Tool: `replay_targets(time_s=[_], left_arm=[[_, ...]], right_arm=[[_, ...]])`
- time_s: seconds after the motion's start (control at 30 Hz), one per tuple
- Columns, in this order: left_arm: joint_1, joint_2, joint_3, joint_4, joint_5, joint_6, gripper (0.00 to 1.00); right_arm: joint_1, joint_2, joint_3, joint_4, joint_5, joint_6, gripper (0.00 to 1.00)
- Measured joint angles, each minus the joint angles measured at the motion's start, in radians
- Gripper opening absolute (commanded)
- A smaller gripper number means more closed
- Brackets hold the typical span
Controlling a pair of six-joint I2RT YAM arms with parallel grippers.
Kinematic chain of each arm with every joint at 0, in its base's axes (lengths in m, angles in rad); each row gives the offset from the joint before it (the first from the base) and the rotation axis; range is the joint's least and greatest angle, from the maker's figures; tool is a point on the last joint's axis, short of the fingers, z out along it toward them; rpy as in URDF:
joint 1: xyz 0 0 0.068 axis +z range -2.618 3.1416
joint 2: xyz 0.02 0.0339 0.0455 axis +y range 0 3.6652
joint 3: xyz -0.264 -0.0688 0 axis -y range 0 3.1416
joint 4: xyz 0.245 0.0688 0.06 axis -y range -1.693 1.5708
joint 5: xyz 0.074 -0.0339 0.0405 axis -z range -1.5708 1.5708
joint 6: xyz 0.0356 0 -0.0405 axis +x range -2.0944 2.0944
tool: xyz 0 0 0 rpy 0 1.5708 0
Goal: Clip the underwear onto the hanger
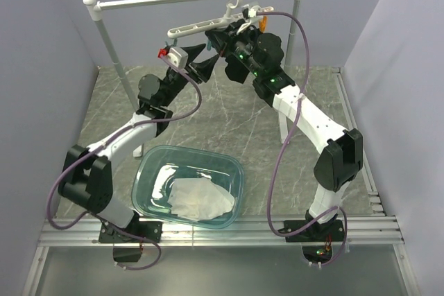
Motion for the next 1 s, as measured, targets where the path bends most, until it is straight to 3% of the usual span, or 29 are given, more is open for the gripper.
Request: replay_targets(time_s=[0.23, 0.37, 0.5, 0.63, 0.83, 1.0], left_arm=[[0.02, -0.171, -0.081, -0.206, 0.037, 0.008, 0.61], [0.048, -0.332, -0.152, -0.454, 0.118, 0.103, 0.59], [0.055, -0.523, -0.22, -0.793, 0.23, 0.273, 0.57], [0.053, -0.608, -0.22, -1.145, 0.341, 0.478, 0.58], [-0.056, -0.452, -0.22, -1.468, 0.35, 0.642, 0.62], [-0.245, -0.29, -0.274, -1.506, 0.281, 0.664, 0.64]], right_arm=[[0.0, 0.001, 0.003, -0.007, 0.0, 0.0, 0.0], [0.0, 0.001, 0.006, -0.016, 0.0, 0.0, 0.0], [0.0, 0.001, 0.006, -0.019, 0.0, -0.001, 0.0], [0.0, 0.001, 0.006, -0.02, -0.003, -0.001, 0.0], [0.0, 0.001, 0.006, -0.023, -0.004, -0.005, 0.0], [0.0, -0.002, 0.003, -0.026, -0.005, -0.009, 0.0]])
